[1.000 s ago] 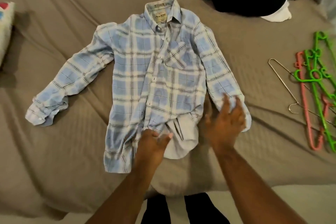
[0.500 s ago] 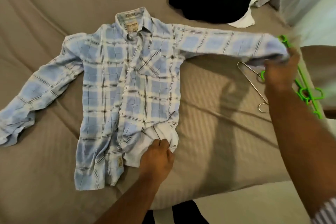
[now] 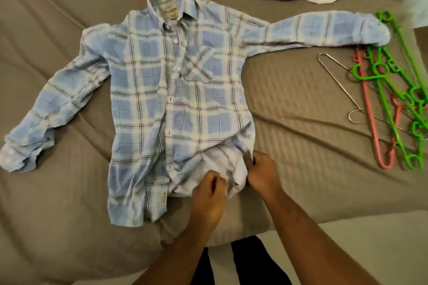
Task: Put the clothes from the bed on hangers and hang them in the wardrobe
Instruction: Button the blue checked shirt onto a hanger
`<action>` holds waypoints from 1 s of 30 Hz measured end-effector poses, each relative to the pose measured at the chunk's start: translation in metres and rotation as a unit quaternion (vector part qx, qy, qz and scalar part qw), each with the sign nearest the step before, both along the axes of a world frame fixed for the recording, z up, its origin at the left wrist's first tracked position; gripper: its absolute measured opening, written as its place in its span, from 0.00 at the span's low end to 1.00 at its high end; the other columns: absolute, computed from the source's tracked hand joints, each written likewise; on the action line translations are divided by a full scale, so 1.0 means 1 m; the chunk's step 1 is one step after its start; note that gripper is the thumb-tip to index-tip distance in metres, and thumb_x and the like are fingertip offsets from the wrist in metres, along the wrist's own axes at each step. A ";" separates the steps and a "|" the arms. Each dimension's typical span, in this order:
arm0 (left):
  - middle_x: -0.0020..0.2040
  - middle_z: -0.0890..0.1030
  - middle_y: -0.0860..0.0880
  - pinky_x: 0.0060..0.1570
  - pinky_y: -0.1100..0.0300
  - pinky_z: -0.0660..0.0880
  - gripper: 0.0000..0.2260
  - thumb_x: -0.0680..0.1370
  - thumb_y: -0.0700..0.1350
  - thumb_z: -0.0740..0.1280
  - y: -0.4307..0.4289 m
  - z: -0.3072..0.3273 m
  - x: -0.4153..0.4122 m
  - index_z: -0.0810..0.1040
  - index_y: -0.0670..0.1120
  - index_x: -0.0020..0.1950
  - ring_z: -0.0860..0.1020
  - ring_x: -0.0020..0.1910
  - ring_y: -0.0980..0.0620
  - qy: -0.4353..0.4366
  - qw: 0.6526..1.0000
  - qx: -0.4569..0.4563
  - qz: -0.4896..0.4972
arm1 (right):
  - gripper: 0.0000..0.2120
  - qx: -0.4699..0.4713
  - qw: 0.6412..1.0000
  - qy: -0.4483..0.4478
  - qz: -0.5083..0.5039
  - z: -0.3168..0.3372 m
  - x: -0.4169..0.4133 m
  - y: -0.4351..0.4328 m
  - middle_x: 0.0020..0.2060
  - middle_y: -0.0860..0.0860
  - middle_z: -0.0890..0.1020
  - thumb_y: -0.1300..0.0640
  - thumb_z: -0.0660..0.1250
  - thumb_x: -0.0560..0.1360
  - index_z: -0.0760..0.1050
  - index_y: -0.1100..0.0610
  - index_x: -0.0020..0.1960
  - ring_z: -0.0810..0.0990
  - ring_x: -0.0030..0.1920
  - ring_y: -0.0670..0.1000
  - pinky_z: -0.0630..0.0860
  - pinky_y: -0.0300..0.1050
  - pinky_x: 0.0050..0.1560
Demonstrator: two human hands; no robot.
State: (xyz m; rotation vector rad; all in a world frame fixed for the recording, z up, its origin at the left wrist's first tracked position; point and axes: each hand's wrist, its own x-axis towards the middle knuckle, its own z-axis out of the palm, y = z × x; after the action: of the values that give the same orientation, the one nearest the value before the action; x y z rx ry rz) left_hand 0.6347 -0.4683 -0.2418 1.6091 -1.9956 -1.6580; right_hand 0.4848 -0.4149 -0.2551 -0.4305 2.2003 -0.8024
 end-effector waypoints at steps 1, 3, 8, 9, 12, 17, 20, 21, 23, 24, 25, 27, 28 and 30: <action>0.34 0.80 0.50 0.36 0.63 0.68 0.13 0.83 0.48 0.63 -0.005 -0.001 -0.007 0.79 0.44 0.42 0.76 0.33 0.60 -0.011 0.999 0.010 0.051 | 0.19 -0.004 1.000 0.025 0.003 -0.001 0.003 0.004 0.27 0.46 0.75 0.54 0.65 0.81 0.68 0.48 0.32 0.74 0.31 0.45 0.67 0.44 0.32; 0.33 0.80 0.52 0.37 0.64 0.69 0.16 0.81 0.55 0.65 -0.014 -0.005 -0.024 0.80 0.44 0.42 0.76 0.32 0.61 -0.011 0.996 0.027 0.081 | 0.12 -0.009 0.999 0.048 0.024 -0.002 0.009 0.009 0.30 0.46 0.76 0.52 0.66 0.81 0.70 0.48 0.38 0.74 0.32 0.44 0.67 0.45 0.34; 0.46 0.85 0.49 0.52 0.56 0.78 0.10 0.75 0.55 0.67 -0.021 -0.010 -0.058 0.79 0.50 0.45 0.83 0.49 0.50 -0.055 0.996 0.060 -0.020 | 0.14 -0.112 0.980 0.146 -0.072 0.004 0.014 0.014 0.50 0.48 0.76 0.63 0.68 0.77 0.77 0.53 0.61 0.77 0.45 0.39 0.68 0.24 0.46; 0.48 0.85 0.48 0.52 0.57 0.77 0.05 0.77 0.50 0.67 -0.018 -0.009 -0.060 0.78 0.50 0.45 0.83 0.51 0.49 -0.053 0.996 0.051 -0.045 | 0.13 -0.120 0.978 0.159 -0.067 0.008 0.011 0.011 0.50 0.47 0.77 0.63 0.69 0.77 0.78 0.52 0.59 0.77 0.46 0.39 0.68 0.25 0.48; 0.54 0.85 0.45 0.47 0.63 0.70 0.09 0.81 0.46 0.65 -0.002 -0.010 -0.061 0.81 0.48 0.57 0.81 0.55 0.46 -0.094 0.980 -0.014 -0.175 | 0.14 -0.066 0.987 0.141 0.050 0.004 0.005 0.003 0.54 0.48 0.80 0.53 0.72 0.76 0.79 0.52 0.62 0.77 0.55 0.47 0.72 0.37 0.57; 0.51 0.85 0.42 0.39 0.68 0.66 0.07 0.79 0.40 0.67 0.024 -0.018 -0.040 0.82 0.41 0.56 0.81 0.45 0.51 -0.048 0.984 -0.007 -0.170 | 0.19 0.006 0.962 0.181 0.206 -0.006 -0.003 -0.012 0.55 0.50 0.80 0.51 0.73 0.74 0.79 0.48 0.65 0.78 0.57 0.54 0.76 0.49 0.55; 0.39 0.82 0.53 0.37 0.73 0.67 0.04 0.77 0.37 0.68 0.026 -0.016 -0.019 0.80 0.43 0.50 0.76 0.36 0.64 0.003 0.993 -0.002 -0.115 | 0.12 -0.032 0.945 0.191 0.265 -0.007 0.002 -0.013 0.46 0.51 0.81 0.55 0.70 0.75 0.83 0.49 0.57 0.82 0.46 0.55 0.77 0.49 0.43; 0.39 0.80 0.56 0.38 0.75 0.67 0.04 0.77 0.38 0.68 0.025 -0.016 -0.009 0.80 0.44 0.50 0.75 0.37 0.65 -0.001 0.995 -0.028 -0.098 | 0.10 -0.044 0.946 0.188 0.259 -0.008 0.008 -0.006 0.44 0.51 0.80 0.55 0.69 0.74 0.84 0.51 0.54 0.81 0.43 0.55 0.76 0.48 0.41; 0.44 0.81 0.56 0.42 0.73 0.70 0.04 0.78 0.41 0.68 0.024 -0.016 0.015 0.79 0.47 0.53 0.76 0.40 0.63 -0.006 0.993 -0.100 -0.063 | 0.07 -0.051 0.954 0.197 0.220 -0.011 0.020 0.023 0.43 0.51 0.78 0.56 0.68 0.73 0.82 0.53 0.49 0.81 0.40 0.56 0.74 0.46 0.38; 0.46 0.81 0.55 0.43 0.66 0.74 0.05 0.79 0.42 0.67 0.023 -0.014 0.026 0.78 0.50 0.54 0.78 0.41 0.61 -0.004 0.992 -0.121 -0.041 | 0.06 -0.041 0.960 0.195 0.195 -0.012 0.025 0.041 0.44 0.51 0.78 0.58 0.70 0.72 0.81 0.53 0.49 0.81 0.40 0.56 0.74 0.46 0.38; 0.48 0.80 0.55 0.44 0.60 0.76 0.06 0.79 0.43 0.67 0.019 -0.013 0.037 0.77 0.51 0.54 0.79 0.43 0.58 -0.013 0.989 -0.143 -0.020 | 0.08 -0.031 0.966 0.193 0.171 -0.010 0.031 0.056 0.46 0.49 0.78 0.60 0.72 0.72 0.80 0.52 0.51 0.81 0.42 0.55 0.76 0.46 0.39; 0.50 0.78 0.52 0.44 0.53 0.77 0.08 0.78 0.42 0.67 0.008 -0.012 0.056 0.76 0.49 0.56 0.78 0.47 0.52 -0.055 0.969 -0.239 0.005 | 0.10 -0.039 0.967 0.213 0.133 -0.006 0.040 0.065 0.49 0.48 0.78 0.59 0.74 0.73 0.80 0.52 0.53 0.81 0.45 0.53 0.79 0.48 0.43; 0.51 0.77 0.50 0.45 0.51 0.76 0.09 0.77 0.42 0.69 0.001 -0.014 0.064 0.76 0.47 0.57 0.77 0.49 0.49 -0.086 0.952 -0.293 0.005 | 0.11 -0.052 0.962 0.237 0.127 -0.004 0.042 0.058 0.50 0.49 0.77 0.57 0.75 0.73 0.80 0.52 0.54 0.80 0.47 0.52 0.79 0.49 0.46; 0.55 0.76 0.45 0.49 0.48 0.73 0.15 0.73 0.42 0.71 -0.011 -0.018 0.076 0.76 0.45 0.59 0.75 0.54 0.43 -0.179 0.915 -0.361 0.006 | 0.16 -0.055 0.948 0.274 0.154 -0.004 0.043 0.027 0.52 0.51 0.77 0.53 0.76 0.71 0.79 0.52 0.58 0.77 0.51 0.54 0.76 0.49 0.51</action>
State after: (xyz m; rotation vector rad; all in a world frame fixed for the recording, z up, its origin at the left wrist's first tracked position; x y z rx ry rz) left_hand 0.7112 -0.4796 -0.2602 1.6590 -2.3372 -0.4867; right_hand 0.5278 -0.3884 -0.2590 -1.1373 2.4983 -0.6883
